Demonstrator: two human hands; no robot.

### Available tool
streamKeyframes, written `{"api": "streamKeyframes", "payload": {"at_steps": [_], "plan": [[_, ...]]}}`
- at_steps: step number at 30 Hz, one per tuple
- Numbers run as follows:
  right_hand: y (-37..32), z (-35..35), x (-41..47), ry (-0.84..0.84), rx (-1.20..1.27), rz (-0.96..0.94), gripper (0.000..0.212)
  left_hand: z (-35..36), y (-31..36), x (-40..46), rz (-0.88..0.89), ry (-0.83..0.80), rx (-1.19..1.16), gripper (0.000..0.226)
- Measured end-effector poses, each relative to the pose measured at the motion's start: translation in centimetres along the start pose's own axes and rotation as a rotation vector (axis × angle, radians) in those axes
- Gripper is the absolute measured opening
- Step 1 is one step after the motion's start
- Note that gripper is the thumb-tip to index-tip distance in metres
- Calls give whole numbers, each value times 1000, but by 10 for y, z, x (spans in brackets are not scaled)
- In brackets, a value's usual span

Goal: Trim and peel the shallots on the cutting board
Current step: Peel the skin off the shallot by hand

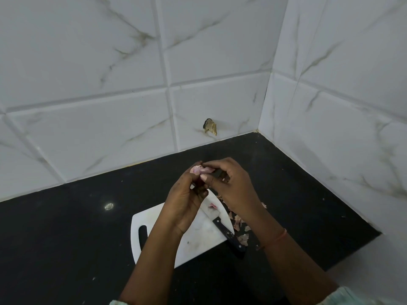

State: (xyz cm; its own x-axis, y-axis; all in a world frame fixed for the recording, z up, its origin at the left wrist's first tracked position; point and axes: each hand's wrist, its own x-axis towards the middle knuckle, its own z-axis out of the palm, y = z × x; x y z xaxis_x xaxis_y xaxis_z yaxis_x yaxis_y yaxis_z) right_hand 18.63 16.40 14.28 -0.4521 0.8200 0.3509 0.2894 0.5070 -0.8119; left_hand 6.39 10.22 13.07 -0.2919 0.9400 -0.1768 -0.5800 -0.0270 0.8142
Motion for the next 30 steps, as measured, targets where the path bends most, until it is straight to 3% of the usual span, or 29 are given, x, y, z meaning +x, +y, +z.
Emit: {"api": "streamKeyframes", "payload": {"at_steps": [6, 10, 17, 25, 30], "plan": [[-1, 2, 0, 73, 42, 38, 7, -2, 1, 1, -24, 25, 2, 36], [0, 1, -1, 66, 127, 126, 8, 1, 0, -2, -8, 2, -29, 48], [-3, -3, 0, 148, 373, 233, 7, -3, 2, -2, -31, -39, -52, 50], [-9, -14, 1, 207, 622, 387, 12, -3, 0, 1, -102, 39, -103, 28], [-2, -15, 2, 278, 636, 410, 12, -2, 1, 0, -95, 35, -73, 40]]}}
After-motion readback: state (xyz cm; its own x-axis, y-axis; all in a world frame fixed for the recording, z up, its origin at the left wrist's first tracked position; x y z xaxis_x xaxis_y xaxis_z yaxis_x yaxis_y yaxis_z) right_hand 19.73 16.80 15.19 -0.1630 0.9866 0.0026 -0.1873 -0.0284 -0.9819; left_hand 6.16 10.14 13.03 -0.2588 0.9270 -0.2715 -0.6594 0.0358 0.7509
